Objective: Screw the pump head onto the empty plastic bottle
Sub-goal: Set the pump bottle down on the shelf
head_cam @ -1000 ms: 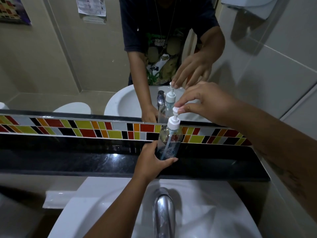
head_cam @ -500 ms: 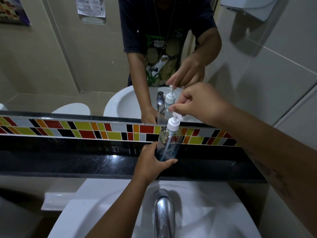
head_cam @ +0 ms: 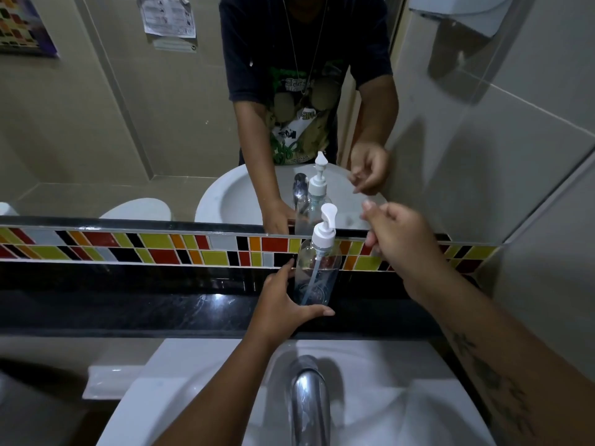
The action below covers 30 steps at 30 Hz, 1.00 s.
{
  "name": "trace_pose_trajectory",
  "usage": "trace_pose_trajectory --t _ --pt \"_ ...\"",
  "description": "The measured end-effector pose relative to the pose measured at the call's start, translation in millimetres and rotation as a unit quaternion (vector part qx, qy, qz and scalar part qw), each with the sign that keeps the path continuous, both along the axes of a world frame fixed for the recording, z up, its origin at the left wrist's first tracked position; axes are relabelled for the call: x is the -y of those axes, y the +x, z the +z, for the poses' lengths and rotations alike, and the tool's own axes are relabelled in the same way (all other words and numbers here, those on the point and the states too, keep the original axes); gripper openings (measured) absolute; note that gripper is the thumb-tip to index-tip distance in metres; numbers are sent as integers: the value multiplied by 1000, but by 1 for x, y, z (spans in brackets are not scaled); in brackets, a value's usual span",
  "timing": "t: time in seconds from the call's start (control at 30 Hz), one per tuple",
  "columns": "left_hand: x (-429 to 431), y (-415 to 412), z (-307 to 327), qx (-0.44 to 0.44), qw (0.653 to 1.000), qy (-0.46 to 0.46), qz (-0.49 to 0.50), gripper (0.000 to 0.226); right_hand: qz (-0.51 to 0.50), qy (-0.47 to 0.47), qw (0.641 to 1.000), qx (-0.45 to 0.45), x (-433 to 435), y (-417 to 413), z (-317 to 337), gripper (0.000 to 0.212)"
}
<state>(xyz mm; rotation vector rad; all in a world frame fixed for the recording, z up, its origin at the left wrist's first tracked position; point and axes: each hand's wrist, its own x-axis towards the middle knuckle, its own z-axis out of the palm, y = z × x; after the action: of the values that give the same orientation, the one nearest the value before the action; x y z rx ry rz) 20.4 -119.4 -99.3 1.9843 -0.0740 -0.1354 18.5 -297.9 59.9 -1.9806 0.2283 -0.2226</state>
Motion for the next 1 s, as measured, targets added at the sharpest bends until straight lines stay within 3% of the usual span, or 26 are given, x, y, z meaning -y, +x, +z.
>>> trace_pose_trajectory --t 0.07,0.13,0.17,0.3,0.5,0.6,1.0 --pt "-6 -1 -1 -14 1000 -25 5 131 26 7 999 -38 5 -8 -32 23" --pt "-14 -5 -1 -21 999 -42 9 119 59 -9 995 -78 9 -12 -65 7" --pt "-17 -7 -1 -24 999 -42 7 109 74 -14 992 -104 11 -13 -79 10" --pt "-22 -13 -3 -15 999 -28 7 91 134 -35 976 -168 7 -19 -117 59" --pt "-25 -12 -1 12 1000 -12 16 54 117 -25 987 -109 -16 -18 -132 56" --pt "-41 -10 1 21 1000 5 18 47 120 -45 988 -92 -25 -18 -137 56" --pt "-56 3 8 19 998 50 28 49 81 -32 994 -69 -54 -4 -145 44"
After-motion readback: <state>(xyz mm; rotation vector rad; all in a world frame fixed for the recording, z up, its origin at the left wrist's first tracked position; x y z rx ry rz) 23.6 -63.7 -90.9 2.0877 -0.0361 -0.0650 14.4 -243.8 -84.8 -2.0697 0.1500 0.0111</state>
